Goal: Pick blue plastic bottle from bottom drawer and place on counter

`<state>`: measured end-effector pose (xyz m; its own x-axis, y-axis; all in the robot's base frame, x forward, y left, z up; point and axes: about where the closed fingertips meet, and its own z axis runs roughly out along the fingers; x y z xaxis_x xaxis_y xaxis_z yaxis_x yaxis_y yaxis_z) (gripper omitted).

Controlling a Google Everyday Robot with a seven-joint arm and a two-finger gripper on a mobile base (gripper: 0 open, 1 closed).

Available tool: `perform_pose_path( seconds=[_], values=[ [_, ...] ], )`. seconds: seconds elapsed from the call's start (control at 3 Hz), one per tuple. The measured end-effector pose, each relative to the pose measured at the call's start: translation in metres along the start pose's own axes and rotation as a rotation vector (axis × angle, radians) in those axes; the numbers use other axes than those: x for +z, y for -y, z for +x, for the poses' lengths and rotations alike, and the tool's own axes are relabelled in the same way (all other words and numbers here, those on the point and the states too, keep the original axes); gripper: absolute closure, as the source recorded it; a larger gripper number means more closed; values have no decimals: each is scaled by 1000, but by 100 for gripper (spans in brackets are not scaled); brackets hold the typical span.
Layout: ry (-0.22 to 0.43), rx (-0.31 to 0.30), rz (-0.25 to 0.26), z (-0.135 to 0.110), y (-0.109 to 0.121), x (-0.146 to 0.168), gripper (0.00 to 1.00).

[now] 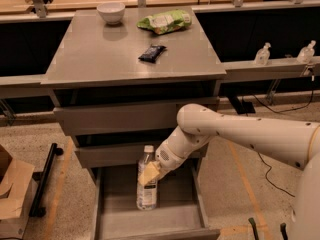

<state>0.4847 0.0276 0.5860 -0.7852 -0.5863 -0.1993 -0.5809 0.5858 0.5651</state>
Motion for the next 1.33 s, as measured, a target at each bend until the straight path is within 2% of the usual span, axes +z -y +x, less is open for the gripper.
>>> perform_pose_path(
  seconds=[0.33, 0.67, 1.0, 1.33],
  values=[
    [30, -73, 48, -9, -10, -40, 100],
    [50, -121, 119, -21, -23, -86, 100],
    [106, -202, 222, -37, -50, -144, 100],
    [106, -202, 222, -37, -50, -144, 100]
  ],
)
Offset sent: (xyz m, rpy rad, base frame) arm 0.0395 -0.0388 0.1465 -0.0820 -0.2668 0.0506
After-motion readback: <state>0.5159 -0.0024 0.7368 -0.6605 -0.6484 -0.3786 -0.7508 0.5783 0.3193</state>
